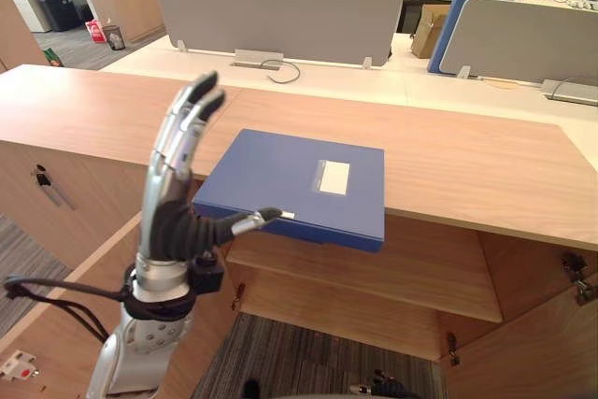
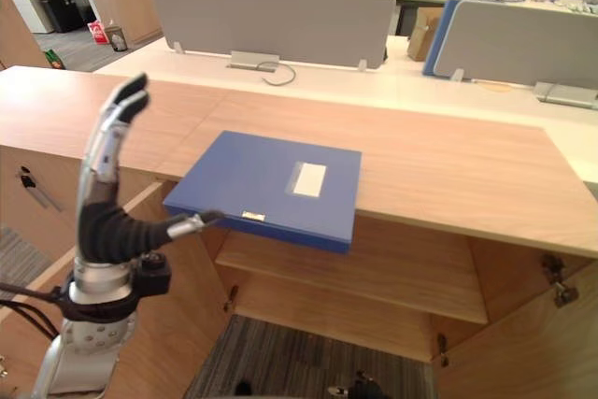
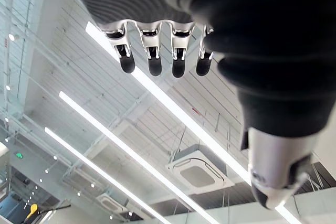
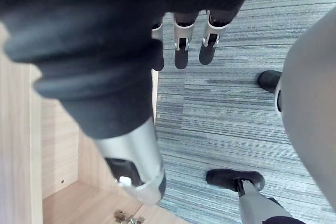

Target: Walk over to the cabinet, pick up the folder, carry it to the office cabinet, place the folder inside the office cabinet, then close the office cabinet door

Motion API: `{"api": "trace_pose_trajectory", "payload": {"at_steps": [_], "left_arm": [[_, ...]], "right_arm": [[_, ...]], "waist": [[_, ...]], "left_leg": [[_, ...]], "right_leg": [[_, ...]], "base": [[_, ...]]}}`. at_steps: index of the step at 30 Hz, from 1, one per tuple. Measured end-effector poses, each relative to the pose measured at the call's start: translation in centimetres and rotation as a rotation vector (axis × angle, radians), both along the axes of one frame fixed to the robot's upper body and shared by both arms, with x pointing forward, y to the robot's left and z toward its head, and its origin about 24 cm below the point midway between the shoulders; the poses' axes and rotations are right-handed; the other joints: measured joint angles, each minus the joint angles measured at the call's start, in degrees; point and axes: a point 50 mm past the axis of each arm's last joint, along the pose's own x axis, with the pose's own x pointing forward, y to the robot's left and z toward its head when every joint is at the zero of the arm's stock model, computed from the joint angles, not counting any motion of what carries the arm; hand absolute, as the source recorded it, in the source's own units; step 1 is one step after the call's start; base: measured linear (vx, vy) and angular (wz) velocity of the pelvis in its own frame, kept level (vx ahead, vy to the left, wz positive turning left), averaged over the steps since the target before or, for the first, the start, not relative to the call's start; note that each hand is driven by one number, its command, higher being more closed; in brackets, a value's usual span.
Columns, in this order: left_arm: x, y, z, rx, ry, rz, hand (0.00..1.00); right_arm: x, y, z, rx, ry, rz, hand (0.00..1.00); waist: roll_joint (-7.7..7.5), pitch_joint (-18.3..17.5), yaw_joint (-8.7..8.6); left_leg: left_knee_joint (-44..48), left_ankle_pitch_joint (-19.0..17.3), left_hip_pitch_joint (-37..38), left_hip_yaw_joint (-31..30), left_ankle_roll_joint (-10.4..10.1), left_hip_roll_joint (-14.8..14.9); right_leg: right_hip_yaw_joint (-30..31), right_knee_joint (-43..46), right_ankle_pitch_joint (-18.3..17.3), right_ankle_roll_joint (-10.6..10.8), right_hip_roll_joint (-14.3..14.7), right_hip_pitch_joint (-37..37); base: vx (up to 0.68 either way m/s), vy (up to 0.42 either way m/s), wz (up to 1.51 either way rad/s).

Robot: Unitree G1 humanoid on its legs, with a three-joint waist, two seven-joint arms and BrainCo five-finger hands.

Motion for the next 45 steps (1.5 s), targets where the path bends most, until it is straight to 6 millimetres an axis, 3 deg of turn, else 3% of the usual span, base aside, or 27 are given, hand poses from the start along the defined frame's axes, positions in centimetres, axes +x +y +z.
{"api": "trace_pose_trajectory", "payload": {"at_steps": [11, 16, 30, 45], "left_arm": [[1.6, -0.7, -3.4, 0.135, 0.17, -0.032, 0.0], [1.7, -0.8, -4.0, 0.172, 0.198, -0.037, 0.0], [4.8, 1.7, -7.7, 0.462, 0.333, 0.118, 0.0], [6.9, 3.5, -8.8, 0.594, 0.364, 0.225, 0.0]], "right_arm": [[-0.2, -0.3, -0.1, -0.023, 0.018, 0.029, 0.0], [-0.3, -0.4, -0.1, -0.023, 0.02, 0.019, 0.0], [-0.5, -0.8, 0.0, -0.023, 0.013, -0.026, 0.0], [-0.3, -1.3, 0.1, -0.038, -0.002, -0.025, 0.0]], "waist": [[-0.09, 0.02, -0.99], [-0.2, -0.04, -1.67], [0.03, 0.38, -2.64], [0.02, 0.72, -3.32]], "left_leg": [[-0.04, -0.02, -0.1, 0.06, -0.03, 0.64], [-0.04, -0.02, -0.02, 0.73, -0.02, 0.78], [-0.36, -0.91, 1.65, 1.61, -0.69, 1.31], [-0.36, -2.09, 3.04, 1.83, -1.37, 1.11]], "right_leg": [[2.29, 0.72, 0.19, -0.28, 0.15, -1.54], [3.4, 0.74, 0.37, -0.44, 0.17, -1.96], [4.93, 0.25, 0.59, -1.05, 0.44, -1.25], [5.01, -1.8, 0.8, -0.72, 0.5, 0.79]], "base": [[-0.02, 0.017, -0.07], [-0.01, 0.018, -0.09], [0.0, 0.004, -0.06], [0.02, -0.002, -0.01]]}}
